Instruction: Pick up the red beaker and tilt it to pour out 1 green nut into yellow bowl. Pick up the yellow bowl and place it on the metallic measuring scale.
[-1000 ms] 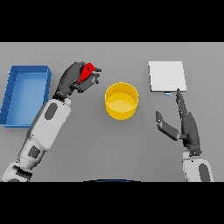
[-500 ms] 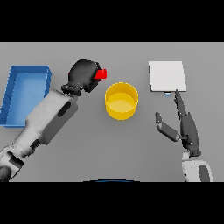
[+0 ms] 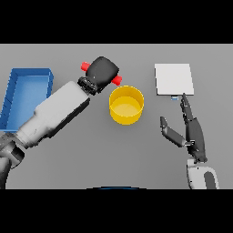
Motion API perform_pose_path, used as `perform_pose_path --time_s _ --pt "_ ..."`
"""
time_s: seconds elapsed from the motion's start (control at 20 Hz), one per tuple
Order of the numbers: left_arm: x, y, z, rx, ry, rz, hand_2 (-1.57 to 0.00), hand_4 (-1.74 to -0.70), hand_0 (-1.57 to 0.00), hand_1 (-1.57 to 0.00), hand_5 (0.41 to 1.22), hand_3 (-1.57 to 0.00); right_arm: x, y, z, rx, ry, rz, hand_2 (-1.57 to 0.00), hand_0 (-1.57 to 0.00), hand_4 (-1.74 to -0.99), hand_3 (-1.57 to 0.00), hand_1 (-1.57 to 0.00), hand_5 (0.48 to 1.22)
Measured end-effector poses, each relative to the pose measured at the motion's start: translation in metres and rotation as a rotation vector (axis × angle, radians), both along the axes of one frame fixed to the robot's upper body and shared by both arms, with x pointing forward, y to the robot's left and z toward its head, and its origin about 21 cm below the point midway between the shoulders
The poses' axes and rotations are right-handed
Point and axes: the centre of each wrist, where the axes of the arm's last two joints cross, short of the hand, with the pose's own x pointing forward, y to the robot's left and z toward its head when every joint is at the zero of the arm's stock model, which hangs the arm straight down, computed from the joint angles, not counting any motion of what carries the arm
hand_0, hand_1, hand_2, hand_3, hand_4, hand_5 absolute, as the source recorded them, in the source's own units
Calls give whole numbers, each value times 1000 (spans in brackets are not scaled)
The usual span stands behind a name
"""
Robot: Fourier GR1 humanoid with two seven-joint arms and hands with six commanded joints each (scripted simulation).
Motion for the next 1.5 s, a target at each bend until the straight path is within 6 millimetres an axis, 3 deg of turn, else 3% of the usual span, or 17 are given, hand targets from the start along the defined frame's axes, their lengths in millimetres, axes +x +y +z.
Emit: perform_pose_path --time_s 0.35,0.5,0.95,1.25,1.35,1.45,1.5 --pt "-1 -29 -6 333 -35 -141 -1571 -1735 -1571 -1571 1220 -1532 -1 0 -2 31 5 -14 1 1 -1293 1 1 631" --pt "-2 -32 -5 442 -67 -188 -1571 -1738 -1571 -1571 1221 -1551 0 -2 -6 14 13 -26 1 1 -1286 1 1 618" --pt "6 -53 6 692 -161 -275 -1571 -1735 -1571 -1571 1221 -1568 2 8 -5 -24 16 -40 1 1 -1216 1 1 585" --pt "5 -62 11 830 -230 -358 -1571 -1734 -1571 -1571 1221 -1570 4 2 -3 -35 -5 -39 1 1 -1210 1 1 594" --pt "8 -61 22 850 -231 -374 -1571 -1731 -1571 -1571 1221 -1571 2 3 -4 -47 -10 -34 1 1 -1206 1 1 592" --pt "14 -64 44 835 -241 -359 -1571 -1729 -1571 -1571 1221 -1571 1 7 -7 -40 9 -38 1 1 -1209 1 1 592" --pt "21 -61 61 820 -279 -338 -1571 -1727 -1571 -1571 1221 -1494 2 9 -5 -44 -5 -40 1 1 -1203 1 1 592"
